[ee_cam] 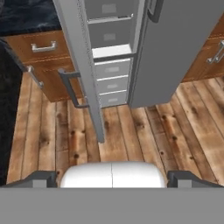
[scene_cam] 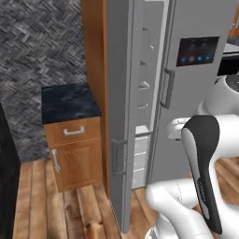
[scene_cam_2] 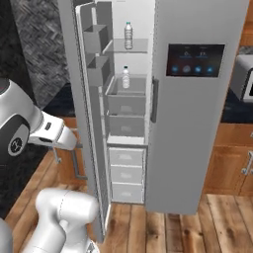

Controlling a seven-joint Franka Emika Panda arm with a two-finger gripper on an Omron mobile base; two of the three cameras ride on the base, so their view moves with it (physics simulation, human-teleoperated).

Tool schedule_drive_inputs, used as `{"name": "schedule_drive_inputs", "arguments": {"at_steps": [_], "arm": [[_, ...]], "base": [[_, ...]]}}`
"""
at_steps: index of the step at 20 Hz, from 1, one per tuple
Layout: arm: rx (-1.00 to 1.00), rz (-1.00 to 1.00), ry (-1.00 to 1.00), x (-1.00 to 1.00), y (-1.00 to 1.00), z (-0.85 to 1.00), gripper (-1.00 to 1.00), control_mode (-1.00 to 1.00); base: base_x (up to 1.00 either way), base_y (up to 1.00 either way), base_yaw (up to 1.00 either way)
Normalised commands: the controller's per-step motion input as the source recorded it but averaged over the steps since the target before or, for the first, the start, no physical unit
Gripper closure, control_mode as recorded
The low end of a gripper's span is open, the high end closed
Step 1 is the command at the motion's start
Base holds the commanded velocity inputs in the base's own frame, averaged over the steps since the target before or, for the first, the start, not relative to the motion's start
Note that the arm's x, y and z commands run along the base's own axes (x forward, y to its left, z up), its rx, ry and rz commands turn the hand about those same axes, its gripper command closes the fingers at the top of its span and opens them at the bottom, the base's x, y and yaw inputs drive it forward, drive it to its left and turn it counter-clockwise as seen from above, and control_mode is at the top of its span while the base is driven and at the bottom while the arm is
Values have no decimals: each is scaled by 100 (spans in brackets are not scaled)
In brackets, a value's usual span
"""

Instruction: Take the bottled waters from the counter and place them in the freezer to freeze. Close the freezer door after placing the bottles.

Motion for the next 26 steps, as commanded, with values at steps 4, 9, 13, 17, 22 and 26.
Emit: {"name": "schedule_drive_inputs", "arguments": {"at_steps": [4, 9, 13, 17, 22, 26], "arm": [[0, 0, 0, 0, 0, 0, -100, 100], [0, 0, 0, 0, 0, 0, -100, 100], [0, 0, 0, 0, 0, 0, -100, 100], [0, 0, 0, 0, 0, 0, -100, 100], [0, 0, 0, 0, 0, 0, -100, 100], [0, 0, 0, 0, 0, 0, -100, 100]], "base": [[24, 0, -19], [23, 0, 2], [49, 16, 14], [59, 17, 12], [28, 3, 5], [12, 13, 0]]}}
